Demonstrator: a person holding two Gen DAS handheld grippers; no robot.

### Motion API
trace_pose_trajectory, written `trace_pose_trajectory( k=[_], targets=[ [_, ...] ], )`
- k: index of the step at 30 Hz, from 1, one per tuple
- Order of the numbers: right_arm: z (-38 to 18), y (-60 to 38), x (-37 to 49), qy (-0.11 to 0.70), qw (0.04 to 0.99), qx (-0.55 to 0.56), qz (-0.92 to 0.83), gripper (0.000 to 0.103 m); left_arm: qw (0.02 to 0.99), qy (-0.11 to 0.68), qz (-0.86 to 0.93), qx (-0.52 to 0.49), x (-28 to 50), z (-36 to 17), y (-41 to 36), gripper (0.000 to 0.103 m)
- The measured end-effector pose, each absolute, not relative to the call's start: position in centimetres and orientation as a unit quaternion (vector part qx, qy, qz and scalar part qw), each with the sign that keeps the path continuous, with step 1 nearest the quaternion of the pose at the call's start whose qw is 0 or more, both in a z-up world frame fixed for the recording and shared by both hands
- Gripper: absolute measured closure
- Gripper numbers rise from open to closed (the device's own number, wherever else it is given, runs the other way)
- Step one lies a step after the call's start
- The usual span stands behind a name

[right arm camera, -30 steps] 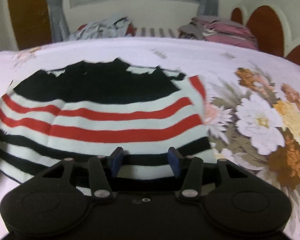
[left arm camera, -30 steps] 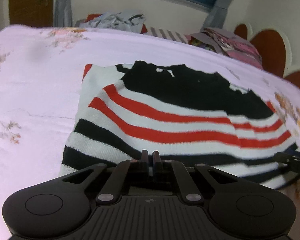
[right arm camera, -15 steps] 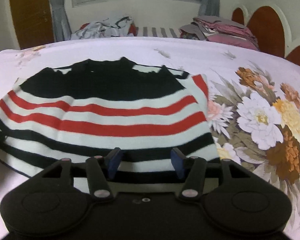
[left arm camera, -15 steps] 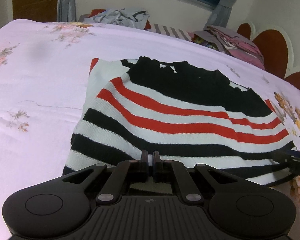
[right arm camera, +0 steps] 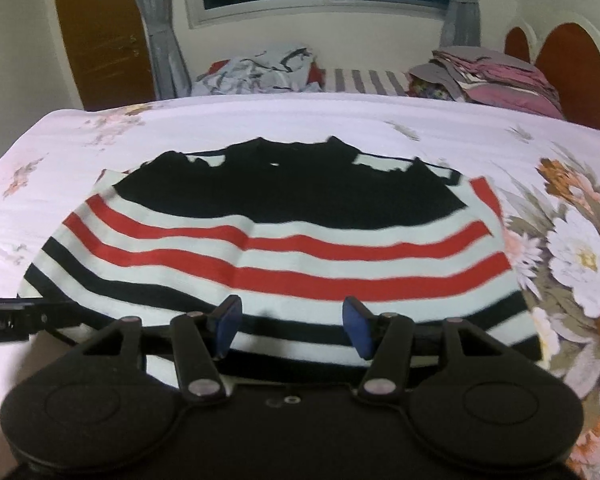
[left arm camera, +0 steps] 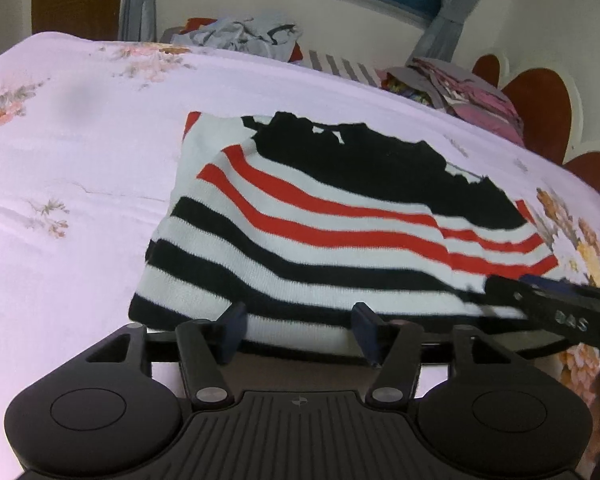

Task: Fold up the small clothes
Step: 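Pull both grippers back across the folded sweater, smoothing it, then grasp the side edge of the folded sweater with the left gripper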

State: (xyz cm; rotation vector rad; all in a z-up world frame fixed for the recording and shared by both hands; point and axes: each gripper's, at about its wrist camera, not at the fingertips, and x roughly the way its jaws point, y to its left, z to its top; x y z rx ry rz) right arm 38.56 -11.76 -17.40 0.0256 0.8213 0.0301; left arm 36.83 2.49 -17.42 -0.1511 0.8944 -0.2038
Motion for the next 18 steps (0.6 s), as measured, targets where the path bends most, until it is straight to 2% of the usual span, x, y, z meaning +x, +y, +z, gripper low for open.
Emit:
trace_pose_trajectory(
  k=[6, 12, 15, 18],
  targets=[
    [-20.1, -10.7, 39.0, 0.435, 0.900, -0.017, 0.026, 0.048, 0.883, 0.449, -0.087, -0.106, 36.3, -18.1, 3.4, 0.045],
    [-18.6, -10.0, 38.6, 0.402, 0.914, -0.014, 0.048, 0.047, 0.861, 0.475, -0.067, -0.169, 35.8, -19.2, 5.2, 0.045],
    [-20.2, -9.3, 39.2, 0.438, 0.897, -0.039, 0.056, 0.047, 0.854, 0.474, -0.060, -0.206, 36.0, -19.9, 5.8, 0.045],
    [-19.9, -9.5, 39.1, 0.429, 0.900, -0.034, 0.065, 0.047, 0.843, 0.479, -0.054, -0.241, 36.7, -20.7, 6.0, 0.044]
  ],
)
